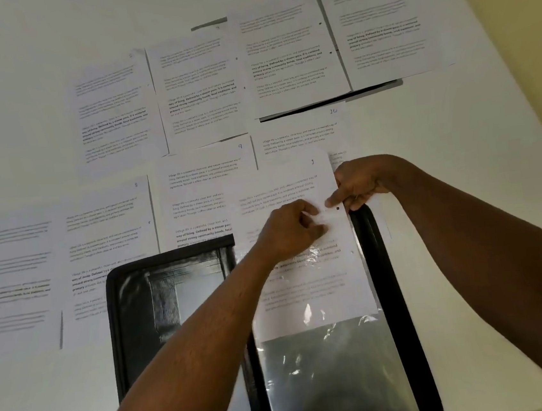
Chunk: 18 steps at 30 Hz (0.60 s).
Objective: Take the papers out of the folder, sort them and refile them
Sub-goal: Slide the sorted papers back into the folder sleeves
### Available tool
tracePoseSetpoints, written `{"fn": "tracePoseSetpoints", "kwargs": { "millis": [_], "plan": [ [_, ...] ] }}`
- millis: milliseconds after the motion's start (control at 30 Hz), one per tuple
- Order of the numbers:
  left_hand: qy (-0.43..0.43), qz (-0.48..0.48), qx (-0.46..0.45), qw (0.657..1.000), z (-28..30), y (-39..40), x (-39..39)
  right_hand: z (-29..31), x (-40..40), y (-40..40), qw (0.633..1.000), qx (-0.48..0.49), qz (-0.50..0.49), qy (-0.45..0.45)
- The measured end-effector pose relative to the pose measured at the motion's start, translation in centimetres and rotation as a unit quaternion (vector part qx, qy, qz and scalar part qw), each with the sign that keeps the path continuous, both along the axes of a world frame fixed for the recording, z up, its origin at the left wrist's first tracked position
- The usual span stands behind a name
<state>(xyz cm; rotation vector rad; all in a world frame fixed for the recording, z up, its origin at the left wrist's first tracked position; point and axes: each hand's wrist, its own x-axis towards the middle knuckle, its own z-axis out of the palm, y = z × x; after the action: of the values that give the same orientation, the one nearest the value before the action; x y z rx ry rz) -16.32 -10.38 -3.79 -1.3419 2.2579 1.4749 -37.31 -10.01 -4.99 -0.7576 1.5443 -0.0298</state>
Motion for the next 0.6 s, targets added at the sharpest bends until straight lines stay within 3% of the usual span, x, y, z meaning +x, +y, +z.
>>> {"fn": "tracePoseSetpoints", "kwargs": {
  "millis": [100,267,367,433,600],
  "plan": [
    [-0.039,-0.057,-0.025,0.997,-0.4,-1.3,3.0,0.3,-0.1,0.3,1.000,-0.001,0.023,-0.002],
    [-0.083,-0.054,-0.033,0.994,-0.7,-2.5,6.8,-0.3,1.1,0.0,0.986,-0.134,-0.096,-0.006],
    [-0.079,-0.043,-0.027,0.996,-0.8,-2.7,7.8,0.4,0.8,-0.3,0.994,-0.073,0.066,0.039],
    [-0.063,-0.024,-0.013,0.998,-0.8,-2.5,8.0,0.7,0.7,-0.4,0.992,-0.049,0.104,0.042],
    [-0.031,-0.009,-0.015,0.999,-1.0,-2.1,7.9,0.7,2.3,-0.9,0.977,-0.211,-0.007,0.021]
  ]
}}
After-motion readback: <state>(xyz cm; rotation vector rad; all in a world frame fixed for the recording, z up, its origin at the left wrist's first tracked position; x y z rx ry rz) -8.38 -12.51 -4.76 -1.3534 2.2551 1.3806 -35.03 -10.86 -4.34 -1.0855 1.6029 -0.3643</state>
